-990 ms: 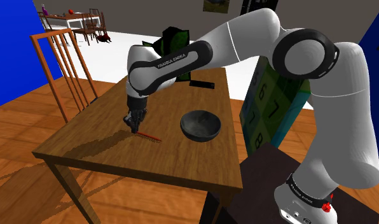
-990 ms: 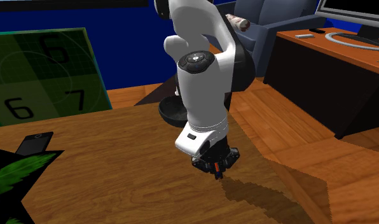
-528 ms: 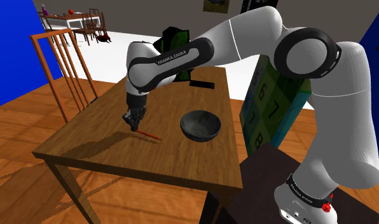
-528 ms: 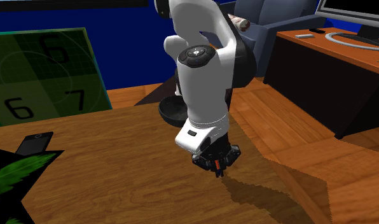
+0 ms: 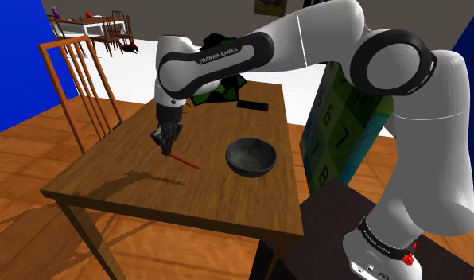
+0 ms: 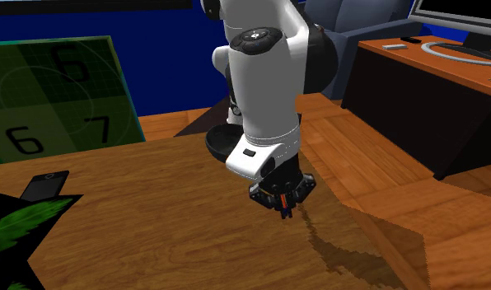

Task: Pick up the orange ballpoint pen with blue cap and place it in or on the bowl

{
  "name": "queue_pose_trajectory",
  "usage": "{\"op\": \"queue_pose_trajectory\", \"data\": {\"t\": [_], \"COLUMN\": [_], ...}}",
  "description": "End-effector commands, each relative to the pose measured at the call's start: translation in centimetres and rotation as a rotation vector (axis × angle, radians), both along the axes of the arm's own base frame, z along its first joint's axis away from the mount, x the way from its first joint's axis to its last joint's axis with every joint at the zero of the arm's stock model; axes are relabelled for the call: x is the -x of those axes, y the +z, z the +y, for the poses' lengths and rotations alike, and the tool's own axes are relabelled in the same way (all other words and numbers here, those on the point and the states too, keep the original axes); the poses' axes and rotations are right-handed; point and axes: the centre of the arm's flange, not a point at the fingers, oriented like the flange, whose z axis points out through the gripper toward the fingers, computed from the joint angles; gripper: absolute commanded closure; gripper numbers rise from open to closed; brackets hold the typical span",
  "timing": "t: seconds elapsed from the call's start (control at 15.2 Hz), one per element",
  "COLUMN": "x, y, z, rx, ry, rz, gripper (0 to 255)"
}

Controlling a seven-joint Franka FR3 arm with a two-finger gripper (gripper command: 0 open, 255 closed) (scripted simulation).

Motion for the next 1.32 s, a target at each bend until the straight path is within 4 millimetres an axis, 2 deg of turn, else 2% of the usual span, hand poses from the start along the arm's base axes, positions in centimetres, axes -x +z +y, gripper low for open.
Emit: {"op": "queue_pose_trajectory", "data": {"t": [0.0,1.12,1.25], "x": [0.0,0.0,1.4], "y": [1.0,9.7,9.9], "z": [-0.1,-0.1,-2.4], "rx": [0.000,0.000,0.000], "ry": [0.000,0.000,0.000], "rz": [0.000,0.000,0.000], "gripper": [255,255,255]}}
